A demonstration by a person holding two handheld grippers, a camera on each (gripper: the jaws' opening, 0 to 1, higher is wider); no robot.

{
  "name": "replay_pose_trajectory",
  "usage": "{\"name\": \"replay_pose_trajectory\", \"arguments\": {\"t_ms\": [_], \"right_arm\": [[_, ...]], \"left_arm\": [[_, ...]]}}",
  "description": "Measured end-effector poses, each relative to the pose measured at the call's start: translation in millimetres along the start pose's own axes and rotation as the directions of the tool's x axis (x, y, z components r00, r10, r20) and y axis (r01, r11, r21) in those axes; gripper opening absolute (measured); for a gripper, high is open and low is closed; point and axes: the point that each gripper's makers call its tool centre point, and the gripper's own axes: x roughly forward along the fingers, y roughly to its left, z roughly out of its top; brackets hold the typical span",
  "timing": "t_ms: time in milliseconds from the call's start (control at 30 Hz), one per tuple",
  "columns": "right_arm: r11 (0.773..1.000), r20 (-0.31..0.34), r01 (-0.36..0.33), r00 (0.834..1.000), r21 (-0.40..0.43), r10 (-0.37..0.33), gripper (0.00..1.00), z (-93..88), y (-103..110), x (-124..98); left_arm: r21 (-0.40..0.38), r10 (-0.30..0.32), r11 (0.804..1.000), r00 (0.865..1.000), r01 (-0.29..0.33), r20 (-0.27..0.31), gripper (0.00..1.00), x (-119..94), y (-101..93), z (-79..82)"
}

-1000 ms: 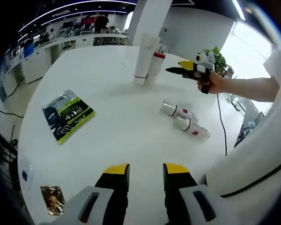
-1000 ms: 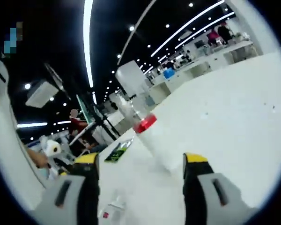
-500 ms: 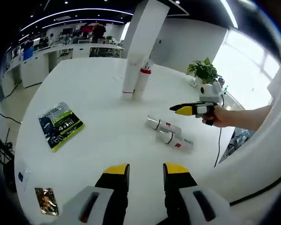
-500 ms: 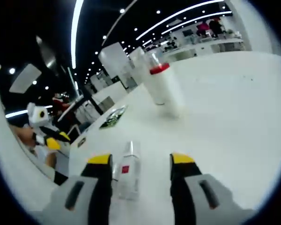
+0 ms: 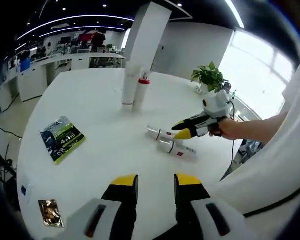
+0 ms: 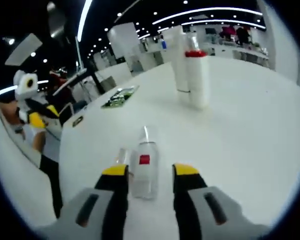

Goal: Arrange the skincare products in the storage area until every visible bottle or jar stands upright without overlapping.

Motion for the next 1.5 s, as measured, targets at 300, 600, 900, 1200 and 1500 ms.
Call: {"name": "replay_pose_trajectory", "arguments": {"t_ms": [300, 600, 900, 1200, 1500], "right_arm": [[0.999, -0.086, 0.032, 0.996, -0.028, -0.035, 0.27, -5.8, -2.2, 20.5], [0.975, -0.154, 0.069, 0.983, -0.211, -0.103, 0.20, -12.6, -6.9, 29.7], [0.964, -0.112, 0.102, 0.985, -0.246, -0.133, 0.19, 2.7, -7.9, 26.6], [0.970, -0.032, 0.110, 0.992, -0.215, -0.120, 0.19, 20.9, 3.4, 6.7], [0.986, 0.059, 0.086, 0.995, -0.140, -0.079, 0.19, 32.5, 32.1, -29.1]], "left_arm": [[-0.017, 0.029, 0.999, 1.000, -0.028, 0.013, 0.29, -14.1, 6.9, -9.7], [-0.037, 0.052, 0.998, 0.998, -0.051, 0.020, 0.29, -22.8, 10.8, -15.8], [-0.054, 0.040, 0.998, 0.998, -0.038, 0.041, 0.29, -21.7, 6.1, -12.7], [-0.104, -0.009, 0.994, 0.996, 0.018, 0.087, 0.30, -8.0, -7.4, -2.3], [-0.253, -0.128, 0.953, 0.977, 0.168, 0.169, 0.33, 18.6, -32.7, 18.8]]}}
